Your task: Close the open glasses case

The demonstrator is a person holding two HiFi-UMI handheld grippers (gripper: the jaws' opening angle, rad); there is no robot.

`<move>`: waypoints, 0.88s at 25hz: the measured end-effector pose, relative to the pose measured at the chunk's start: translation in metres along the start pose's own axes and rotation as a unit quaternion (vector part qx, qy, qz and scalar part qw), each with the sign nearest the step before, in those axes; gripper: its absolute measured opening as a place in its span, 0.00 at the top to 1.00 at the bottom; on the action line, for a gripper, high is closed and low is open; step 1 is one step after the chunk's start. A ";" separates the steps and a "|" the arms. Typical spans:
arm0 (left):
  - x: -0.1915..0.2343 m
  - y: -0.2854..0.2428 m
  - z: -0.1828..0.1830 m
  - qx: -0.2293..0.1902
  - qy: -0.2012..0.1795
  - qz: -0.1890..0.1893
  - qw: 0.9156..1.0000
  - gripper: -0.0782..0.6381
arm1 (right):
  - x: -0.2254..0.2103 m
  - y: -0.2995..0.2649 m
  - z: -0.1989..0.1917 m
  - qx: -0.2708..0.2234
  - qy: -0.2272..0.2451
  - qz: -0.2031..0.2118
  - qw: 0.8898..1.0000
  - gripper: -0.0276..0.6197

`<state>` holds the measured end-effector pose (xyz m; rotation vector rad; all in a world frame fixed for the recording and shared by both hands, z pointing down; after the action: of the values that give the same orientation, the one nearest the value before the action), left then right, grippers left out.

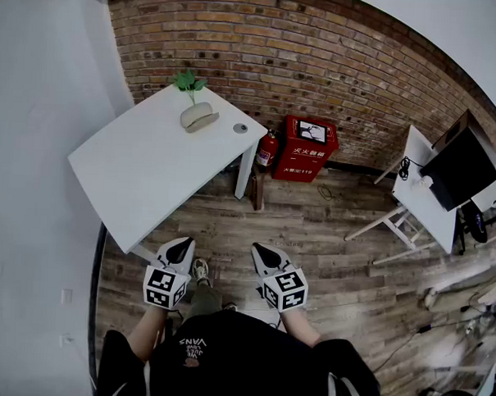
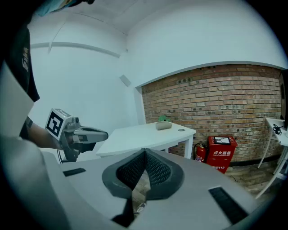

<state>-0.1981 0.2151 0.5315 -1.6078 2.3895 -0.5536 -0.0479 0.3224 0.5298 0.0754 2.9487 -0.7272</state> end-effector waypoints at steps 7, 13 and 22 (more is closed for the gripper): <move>0.005 -0.012 0.009 -0.023 0.022 -0.012 0.999 0.69 | -0.006 -0.010 0.010 -0.037 -0.037 0.027 0.998 0.95; 0.019 -0.033 0.014 -0.001 0.015 -0.019 1.000 0.40 | -0.021 -0.036 0.016 -0.022 -0.063 0.029 0.997 0.64; 0.080 -0.082 0.039 0.011 0.030 -0.038 0.999 0.36 | -0.054 -0.100 0.059 -0.016 -0.065 0.016 0.998 0.58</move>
<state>-0.1449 0.1067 0.5330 -1.7021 2.3644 -0.6486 0.0036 0.2050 0.5299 0.0684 2.8280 -0.6534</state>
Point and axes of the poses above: the fingertips, and each gripper's own axes: y backward along the fingers, x to its left, z out of its top, the point moved 2 cm from there along y, backward along the fingers, and after that the axes turned 7 degrees about x, right-handed, at the moved point
